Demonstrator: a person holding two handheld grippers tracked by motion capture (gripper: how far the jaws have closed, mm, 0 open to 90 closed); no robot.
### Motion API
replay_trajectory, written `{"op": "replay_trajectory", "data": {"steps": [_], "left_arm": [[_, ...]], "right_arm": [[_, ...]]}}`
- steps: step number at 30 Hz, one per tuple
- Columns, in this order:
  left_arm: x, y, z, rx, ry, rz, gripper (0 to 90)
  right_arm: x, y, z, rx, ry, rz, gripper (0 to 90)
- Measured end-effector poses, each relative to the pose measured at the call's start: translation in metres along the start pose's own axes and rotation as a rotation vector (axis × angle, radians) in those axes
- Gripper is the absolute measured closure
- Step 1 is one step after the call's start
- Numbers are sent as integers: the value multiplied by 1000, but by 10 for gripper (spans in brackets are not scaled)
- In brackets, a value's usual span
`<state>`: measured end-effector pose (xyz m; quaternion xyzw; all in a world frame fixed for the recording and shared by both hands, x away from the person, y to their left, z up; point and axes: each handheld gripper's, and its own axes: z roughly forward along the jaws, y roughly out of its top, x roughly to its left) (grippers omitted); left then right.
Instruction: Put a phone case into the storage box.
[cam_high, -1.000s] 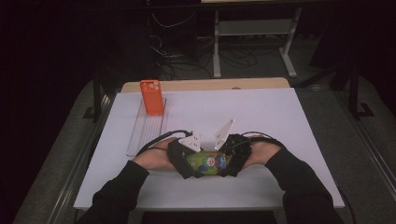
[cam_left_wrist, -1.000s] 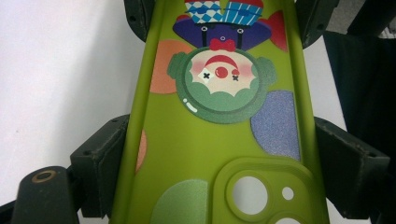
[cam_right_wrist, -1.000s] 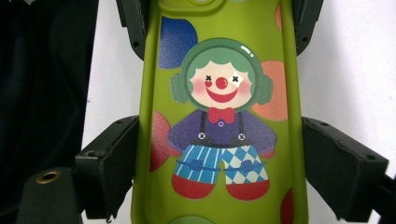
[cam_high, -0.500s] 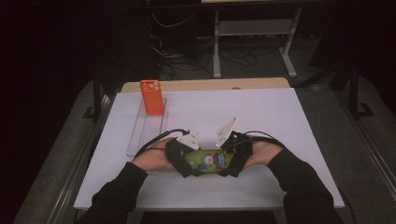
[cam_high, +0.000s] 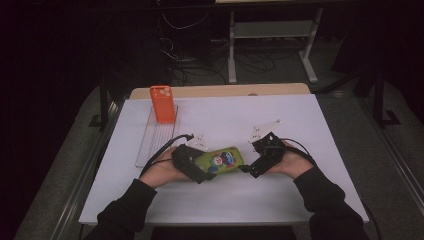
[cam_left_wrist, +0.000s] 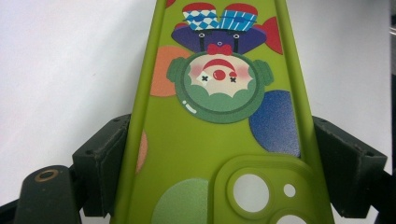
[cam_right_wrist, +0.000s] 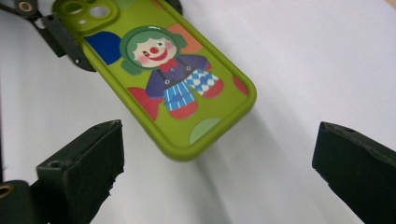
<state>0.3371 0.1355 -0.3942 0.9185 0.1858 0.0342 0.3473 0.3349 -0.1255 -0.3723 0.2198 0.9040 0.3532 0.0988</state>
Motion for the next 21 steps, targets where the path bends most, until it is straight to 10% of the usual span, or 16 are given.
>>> {"op": "replay_trajectory", "data": {"steps": [10,21], "left_arm": [[4,2,-1,-25,77,-83,151],[6,6,-2,-25,77,-63,151]], "right_arm": [[8,-23,4,-127,-85,182,19],[29,-22,16,-164,-224,62,66]]}}
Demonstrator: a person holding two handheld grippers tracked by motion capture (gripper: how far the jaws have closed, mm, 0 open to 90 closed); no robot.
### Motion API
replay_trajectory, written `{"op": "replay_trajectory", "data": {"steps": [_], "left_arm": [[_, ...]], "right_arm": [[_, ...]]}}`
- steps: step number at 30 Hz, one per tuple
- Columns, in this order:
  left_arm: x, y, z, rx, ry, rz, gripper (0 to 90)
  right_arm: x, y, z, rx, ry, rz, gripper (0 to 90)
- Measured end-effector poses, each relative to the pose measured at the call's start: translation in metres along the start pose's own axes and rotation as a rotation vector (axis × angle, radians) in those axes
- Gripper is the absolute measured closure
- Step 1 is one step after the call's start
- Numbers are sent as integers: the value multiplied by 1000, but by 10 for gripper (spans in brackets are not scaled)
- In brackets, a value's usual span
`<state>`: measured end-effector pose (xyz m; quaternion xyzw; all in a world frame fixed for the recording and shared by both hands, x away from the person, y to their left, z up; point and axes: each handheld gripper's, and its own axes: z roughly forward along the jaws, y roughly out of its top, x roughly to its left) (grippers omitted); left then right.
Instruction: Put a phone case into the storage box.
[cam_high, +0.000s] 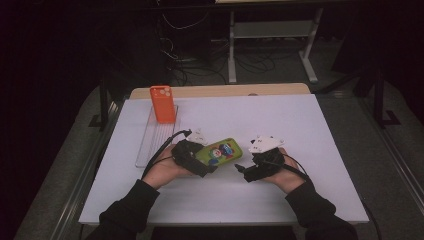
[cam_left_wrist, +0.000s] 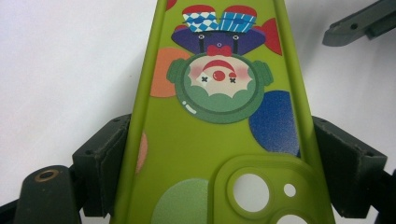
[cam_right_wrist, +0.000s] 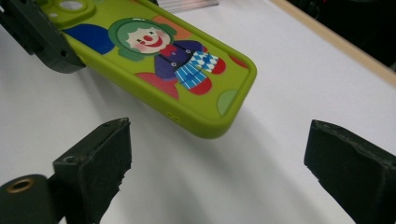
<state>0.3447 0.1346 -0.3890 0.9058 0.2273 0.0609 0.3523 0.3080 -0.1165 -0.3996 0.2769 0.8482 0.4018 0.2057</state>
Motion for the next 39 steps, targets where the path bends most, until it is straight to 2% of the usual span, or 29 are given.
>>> {"op": "replay_trajectory", "data": {"steps": [1,4,6,7,8,9,11,12,13,14,16,17,19,20,21,23,28,29,31,32,34,38,39], "left_arm": [[1,1,-2,14,-1,12,151],[2,2,-3,9,-2,8,151],[1,2,-3,-8,1,-12,151],[3,2,-5,5,1,2,151],[2,2,-4,-3,0,-10,151],[2,2,-4,-7,0,-13,151],[1,2,-4,-15,-2,-16,151],[2,3,-5,-1,-3,2,151],[1,2,-4,-4,-8,-18,151],[1,3,-5,-3,-7,-14,151],[1,3,-5,-1,-7,-12,151],[2,3,-6,12,-8,4,151],[1,3,-6,-5,-4,-19,151],[1,4,-6,-4,-2,-15,151],[2,4,-7,6,-2,-1,151],[2,4,-7,8,-1,1,151],[2,5,-8,7,-2,6,152],[2,5,-8,6,-2,4,152],[2,6,-8,6,-4,4,152],[2,6,-7,6,-4,3,152],[1,6,-7,8,-7,4,152],[0,6,-7,7,-11,4,152],[-1,6,-6,3,-13,1,152]], "right_arm": [[1,0,1,-1,-15,-23,67],[8,0,3,-12,-83,-136,83],[14,0,4,-11,-125,-214,95],[16,0,5,-14,-142,-261,99],[20,0,6,-16,-163,-299,105],[23,0,7,-16,-190,-360,110],[30,0,8,-17,-223,-427,117],[33,0,10,-20,-238,-459,119],[35,0,11,-24,-257,-496,123],[39,-1,12,-29,-272,-525,124],[41,0,12,-26,-317,-635,129],[42,0,13,-29,-334,-670,130],[47,0,14,-45,-358,-709,135],[49,-1,15,-43,-373,-745,137],[51,-1,16,-45,-386,-757,141],[54,-2,17,-43,-420,-808,144],[62,-7,22,-42,-475,-875,158],[61,-6,23,-44,-488,-940,163],[63,-8,25,-54,-504,-966,176],[64,-8,25,-41,-500,-971,179],[66,-9,27,-38,-518,-1005,195],[70,-12,31,-51,-561,-1072,264],[71,-12,31,-39,-554,-1082,284]]}}
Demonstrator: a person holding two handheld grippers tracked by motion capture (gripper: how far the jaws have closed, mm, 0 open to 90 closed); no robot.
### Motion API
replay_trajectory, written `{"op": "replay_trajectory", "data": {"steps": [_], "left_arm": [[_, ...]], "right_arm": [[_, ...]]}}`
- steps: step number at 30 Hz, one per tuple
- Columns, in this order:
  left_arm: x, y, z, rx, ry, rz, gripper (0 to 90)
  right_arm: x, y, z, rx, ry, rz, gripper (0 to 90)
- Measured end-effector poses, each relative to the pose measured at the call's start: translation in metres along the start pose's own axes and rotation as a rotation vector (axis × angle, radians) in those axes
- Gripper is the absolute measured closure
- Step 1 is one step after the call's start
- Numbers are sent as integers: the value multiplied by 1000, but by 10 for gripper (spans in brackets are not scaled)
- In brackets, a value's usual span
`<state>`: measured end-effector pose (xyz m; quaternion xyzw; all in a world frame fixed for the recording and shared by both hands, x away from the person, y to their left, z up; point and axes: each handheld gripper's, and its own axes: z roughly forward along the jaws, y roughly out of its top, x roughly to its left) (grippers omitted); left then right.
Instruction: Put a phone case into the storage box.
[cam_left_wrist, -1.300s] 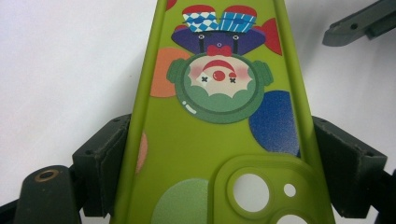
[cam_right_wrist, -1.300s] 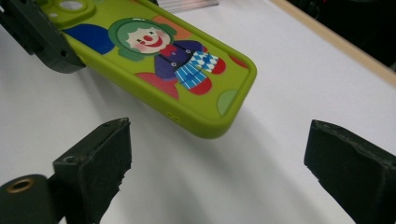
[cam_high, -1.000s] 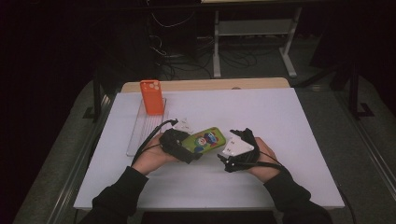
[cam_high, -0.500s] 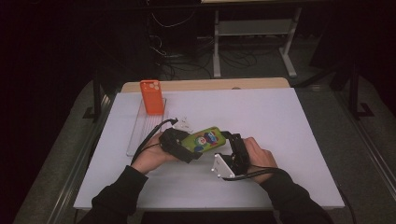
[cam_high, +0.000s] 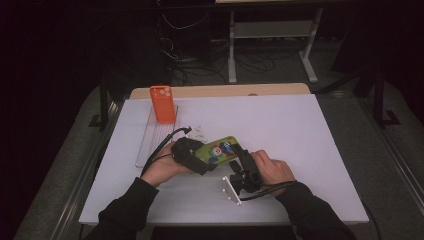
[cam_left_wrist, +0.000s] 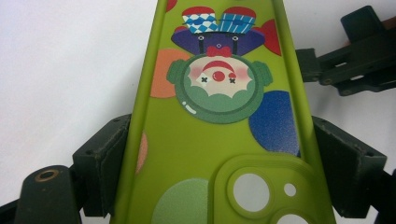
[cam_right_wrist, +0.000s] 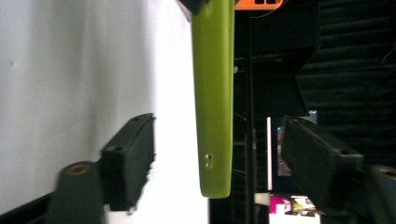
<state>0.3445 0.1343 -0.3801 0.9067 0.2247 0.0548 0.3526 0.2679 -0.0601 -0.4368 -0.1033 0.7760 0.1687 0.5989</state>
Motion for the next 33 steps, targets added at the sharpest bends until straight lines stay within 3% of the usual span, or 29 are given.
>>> {"op": "replay_trajectory", "data": {"steps": [6,9,13,21,22,28,33], "left_arm": [[-2,1,0,4,-6,3,152],[-2,1,0,4,-8,16,152],[-3,2,1,-8,-18,-2,152],[-3,2,0,-1,-24,2,151],[-4,2,1,-15,-24,-13,151],[-3,1,0,-5,-32,2,148],[-4,0,1,-28,-39,-3,141]], "right_arm": [[3,2,-1,4,-22,-44,423],[3,3,-1,6,-24,-43,474],[4,4,-1,7,-33,-45,551],[6,5,0,6,-34,-52,741],[6,6,0,8,-40,-58,748],[6,6,-1,7,-41,-65,758],[5,6,-2,2,-37,-69,761]]}}
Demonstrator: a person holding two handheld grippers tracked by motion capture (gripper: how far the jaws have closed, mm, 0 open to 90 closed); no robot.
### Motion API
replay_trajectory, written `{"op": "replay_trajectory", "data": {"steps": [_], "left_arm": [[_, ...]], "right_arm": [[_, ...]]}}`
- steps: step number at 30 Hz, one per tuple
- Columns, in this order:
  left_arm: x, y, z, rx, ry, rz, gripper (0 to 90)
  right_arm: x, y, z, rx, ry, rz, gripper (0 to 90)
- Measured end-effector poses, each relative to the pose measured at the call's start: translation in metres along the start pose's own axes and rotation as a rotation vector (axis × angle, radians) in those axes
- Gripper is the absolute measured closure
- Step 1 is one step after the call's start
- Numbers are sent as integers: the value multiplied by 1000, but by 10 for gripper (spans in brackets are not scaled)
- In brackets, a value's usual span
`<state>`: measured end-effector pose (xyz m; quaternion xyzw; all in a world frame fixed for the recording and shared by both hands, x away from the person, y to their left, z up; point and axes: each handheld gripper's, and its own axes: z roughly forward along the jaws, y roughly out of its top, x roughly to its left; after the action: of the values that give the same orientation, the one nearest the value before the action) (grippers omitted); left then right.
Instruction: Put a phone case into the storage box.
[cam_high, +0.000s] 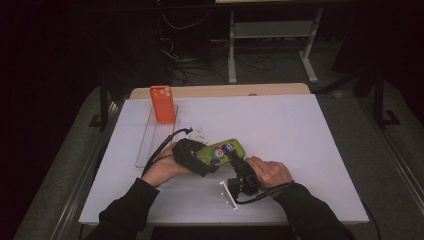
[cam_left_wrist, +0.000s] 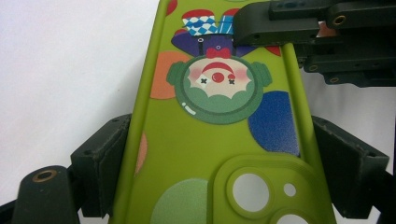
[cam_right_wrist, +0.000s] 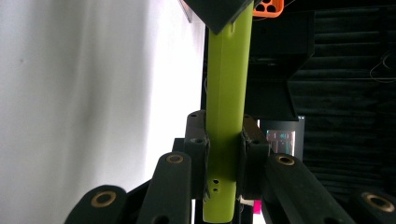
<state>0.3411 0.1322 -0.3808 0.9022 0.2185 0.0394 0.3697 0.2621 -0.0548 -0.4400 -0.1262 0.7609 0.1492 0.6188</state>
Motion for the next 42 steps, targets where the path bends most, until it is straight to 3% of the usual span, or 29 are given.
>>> {"op": "replay_trajectory", "data": {"steps": [2,3,7,9,10,11,13,19,20,22,25,27,28,31,32,37,40,42], "left_arm": [[1,-1,-1,3,-3,15,137],[-1,-1,0,-20,-2,-1,130],[-1,-1,-2,-38,-10,10,42],[1,-1,-5,-33,-10,30,14],[0,-2,-4,-57,-6,11,0],[2,-2,-7,-50,-10,31,0],[3,-3,-10,-71,-8,29,0],[9,-7,-21,-102,10,16,0],[10,-8,-23,-104,13,12,0],[12,-10,-24,-119,24,16,0],[14,-11,-24,-119,27,20,0],[13,-11,-24,-124,34,-1,0],[13,-11,-24,-129,41,-2,0],[15,-11,-24,-158,55,-12,0],[16,-11,-25,-157,61,-21,0],[18,-10,-26,-198,101,-59,0],[18,-9,-26,-215,110,-94,0],[18,-8,-25,-216,115,-95,0]], "right_arm": [[-1,0,0,-1,6,8,762],[-2,0,-1,10,20,10,762],[-4,-2,-1,21,24,14,762],[-4,-2,0,21,26,31,762],[-4,-3,0,24,25,33,762],[-5,-3,0,27,30,44,762],[-7,-5,1,37,31,62,762],[-12,-13,3,42,41,171,761],[-15,-16,3,53,90,189,761],[-18,-19,4,54,99,227,761],[-23,-22,5,58,125,356,761],[-27,-27,6,51,166,410,761],[-28,-29,6,56,190,465,761],[-31,-33,6,63,228,570,761],[-31,-34,7,61,240,633,761],[-37,-45,8,48,326,804,761],[-41,-50,10,32,382,965,761],[-43,-52,11,32,412,1036,760]]}}
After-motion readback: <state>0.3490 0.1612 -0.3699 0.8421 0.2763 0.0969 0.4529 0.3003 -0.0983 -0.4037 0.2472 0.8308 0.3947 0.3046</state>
